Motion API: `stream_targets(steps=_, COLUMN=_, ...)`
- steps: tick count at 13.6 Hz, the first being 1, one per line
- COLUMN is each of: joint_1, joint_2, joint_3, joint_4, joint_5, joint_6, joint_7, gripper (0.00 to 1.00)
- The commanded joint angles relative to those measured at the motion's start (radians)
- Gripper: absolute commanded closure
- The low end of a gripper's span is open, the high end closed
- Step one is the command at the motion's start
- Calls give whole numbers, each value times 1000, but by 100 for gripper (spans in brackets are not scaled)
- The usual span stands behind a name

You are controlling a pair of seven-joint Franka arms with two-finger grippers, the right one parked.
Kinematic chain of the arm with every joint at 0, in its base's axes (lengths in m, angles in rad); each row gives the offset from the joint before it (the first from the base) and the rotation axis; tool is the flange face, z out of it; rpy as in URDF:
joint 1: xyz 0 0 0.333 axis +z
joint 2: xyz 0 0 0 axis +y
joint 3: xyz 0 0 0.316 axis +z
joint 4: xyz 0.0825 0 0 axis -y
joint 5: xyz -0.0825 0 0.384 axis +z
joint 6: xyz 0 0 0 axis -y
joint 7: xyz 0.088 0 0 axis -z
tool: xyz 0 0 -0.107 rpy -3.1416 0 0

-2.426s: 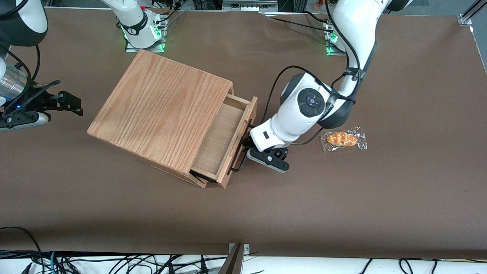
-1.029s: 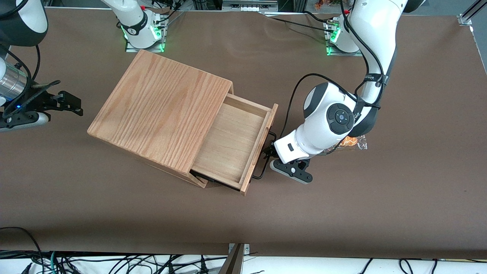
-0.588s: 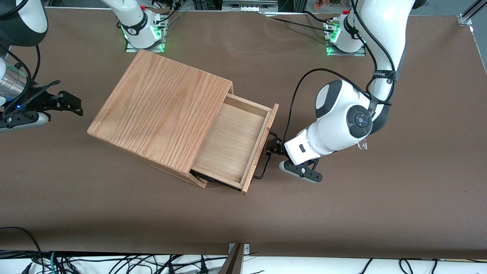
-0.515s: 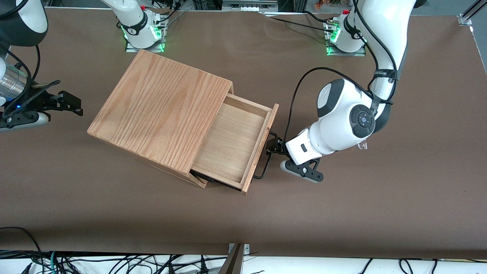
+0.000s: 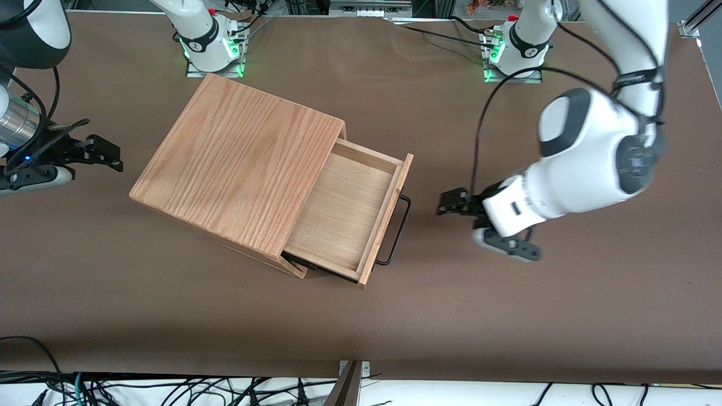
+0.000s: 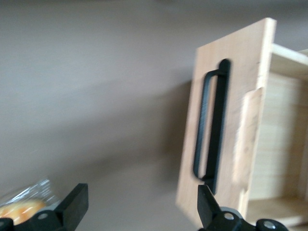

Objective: Open top drawer with left arm

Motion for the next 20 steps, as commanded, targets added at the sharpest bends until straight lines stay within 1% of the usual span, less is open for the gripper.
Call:
stream_targets(steps=1, joint_1=28, joint_2=-77, joint_3=-7, joint_4=-11, joint_5=127, joint_6=-125, joint_7=7, gripper=0)
stream_targets(steps=4, joint_1=40, joint_2=-151, joint_3=-7, joint_4=-14, joint_5=299, joint_6=-269, joint_7=9, gripper=0)
stream_targets(steps=5, joint_1=42, joint_2=-172, joint_3=-7, joint_4=-15, joint_5=342, joint_6=-301, joint_7=10, gripper=0)
stream_targets(steps=6, joint_1=45, joint_2=-190, joint_3=-4, joint_4=-14, joint_5=352, joint_6=-340, joint_7=10, gripper=0)
stream_targets(steps=7, joint_1=69, joint_2=-200, joint_3=-2, joint_4=-14, joint_5=350, joint_6=-383, joint_7=19, gripper=0)
stream_targets(steps=8, joint_1=91, joint_2=-220, joint_3=1, joint_4=-23, joint_5=344, joint_6=-389, joint_7=44, gripper=0)
stream_targets(steps=10, joint_1=126, joint_2=-266, joint_3=1, joint_4=-55, joint_5=355, joint_6=-391, joint_7=94, gripper=0)
stream_targets(steps=11, joint_1=169, joint_2=-301, joint_3=-4, joint_4=-89, joint_5=356, joint_6=-371, joint_7=90, gripper=0)
stream_targets(steps=12, joint_1=190, joint_2=-338, joint_3=-4, joint_4=-148, joint_5=355, joint_6=-318, joint_7=84, gripper=0)
stream_targets(steps=13, joint_1=216, joint_2=-396, joint_3=-4, joint_4=-246, joint_5=350, joint_6=-206, joint_7=85, gripper=0)
stream_targets(steps=14, joint_1=221, joint_2=-469, joint_3=-5, joint_4=-358, joint_5=350, joint_6=-118, joint_7=82, gripper=0)
stream_targets(steps=15, joint_1=221, joint_2=-520, joint_3=-5, joint_4=-415, joint_5=349, joint_6=-110, joint_7=78, gripper=0)
stream_targets(steps=20, joint_1=230, joint_2=-527, joint_3=-1, joint_4=-414, joint_5=353, joint_6=-151, joint_7=72, gripper=0)
